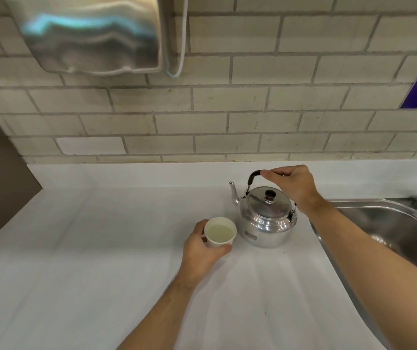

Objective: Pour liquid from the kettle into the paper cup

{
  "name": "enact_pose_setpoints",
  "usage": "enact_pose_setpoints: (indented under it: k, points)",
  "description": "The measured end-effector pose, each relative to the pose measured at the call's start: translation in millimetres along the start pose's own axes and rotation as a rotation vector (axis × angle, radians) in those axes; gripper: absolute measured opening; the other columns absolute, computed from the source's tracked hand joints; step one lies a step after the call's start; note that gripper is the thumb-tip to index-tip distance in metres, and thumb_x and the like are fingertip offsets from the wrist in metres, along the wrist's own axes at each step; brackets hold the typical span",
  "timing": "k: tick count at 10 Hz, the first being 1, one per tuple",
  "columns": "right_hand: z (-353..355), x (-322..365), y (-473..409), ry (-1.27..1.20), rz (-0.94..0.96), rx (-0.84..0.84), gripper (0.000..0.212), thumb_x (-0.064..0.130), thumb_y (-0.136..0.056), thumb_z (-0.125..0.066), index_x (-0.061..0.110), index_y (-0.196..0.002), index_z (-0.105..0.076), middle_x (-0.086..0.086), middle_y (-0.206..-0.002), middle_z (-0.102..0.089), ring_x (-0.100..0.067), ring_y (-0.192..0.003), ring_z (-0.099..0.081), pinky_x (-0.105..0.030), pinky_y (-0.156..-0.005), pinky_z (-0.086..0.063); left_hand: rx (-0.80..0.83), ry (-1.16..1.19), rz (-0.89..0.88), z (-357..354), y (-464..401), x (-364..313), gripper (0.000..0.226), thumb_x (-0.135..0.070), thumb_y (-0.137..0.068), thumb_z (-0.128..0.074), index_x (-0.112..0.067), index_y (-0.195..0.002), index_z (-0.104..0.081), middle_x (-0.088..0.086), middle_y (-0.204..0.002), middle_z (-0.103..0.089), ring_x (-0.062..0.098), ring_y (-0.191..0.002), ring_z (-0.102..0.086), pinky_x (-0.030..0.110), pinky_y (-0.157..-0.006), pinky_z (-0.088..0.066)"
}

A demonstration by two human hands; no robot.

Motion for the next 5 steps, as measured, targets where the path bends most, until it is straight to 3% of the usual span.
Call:
enact_pose_setpoints:
  k: [2,3,4,5]
  points:
    - [-5,-4,-5,0.034,0.012,-0.022,0.009,0.032,-0.082,-0.087,0.026,-0.088,-0.086,0.026,-0.069,-0.075,0.003,-0.083,-0.071,-0.01,-0.068,-0.047,0.023,-0.024,0.008,2,1,-2,0.058,-0.021,-0.058,-0.089,-0.042,-0.101,-0.057,-0.015,-0.101,-0.068,0.002,-0.093,-0.065,0.021,-0.075,-0.054]
    - [-4,-1,-3,0.1,0.031,-0.011,0.015,0.034,-0.087,-0.083,0.022,-0.095,-0.086,0.023,-0.076,-0.073,0.004,-0.08,-0.067,-0.01,-0.065,-0.044,0.121,-0.091,0.029,5,-1,-3,0.069,-0.008,-0.06,-0.085,-0.034,-0.116,-0.055,-0.008,-0.11,-0.067,0.006,-0.096,-0.064,0.025,-0.076,-0.056]
    - [-1,4,-5,0.224,0.059,0.001,0.017,0.032,-0.092,-0.076,0.02,-0.1,-0.084,0.027,-0.059,-0.064,0.002,-0.065,-0.06,-0.011,-0.057,-0.041,0.205,-0.283,0.023,15,-7,-7,0.074,0.006,-0.065,-0.072,-0.019,-0.132,-0.051,0.004,-0.126,-0.062,0.021,-0.111,-0.061,0.036,-0.09,-0.055]
    - [2,17,-4,0.384,0.085,0.003,0.021,0.028,-0.096,-0.069,0.018,-0.11,-0.08,0.017,-0.07,-0.067,-0.009,-0.07,-0.059,-0.016,-0.062,-0.041,0.158,-0.514,0.043,31,-17,-21,0.069,0.002,-0.074,-0.067,-0.015,-0.139,-0.048,0.009,-0.137,-0.055,0.028,-0.123,-0.053,0.035,-0.101,-0.046]
Point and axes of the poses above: each hand's wrist, its own y-axis away from the middle knuckle, its own z-axis out of the back of the hand, x = y × z, the point moved 3 cm from there along -y, towards the middle knuckle
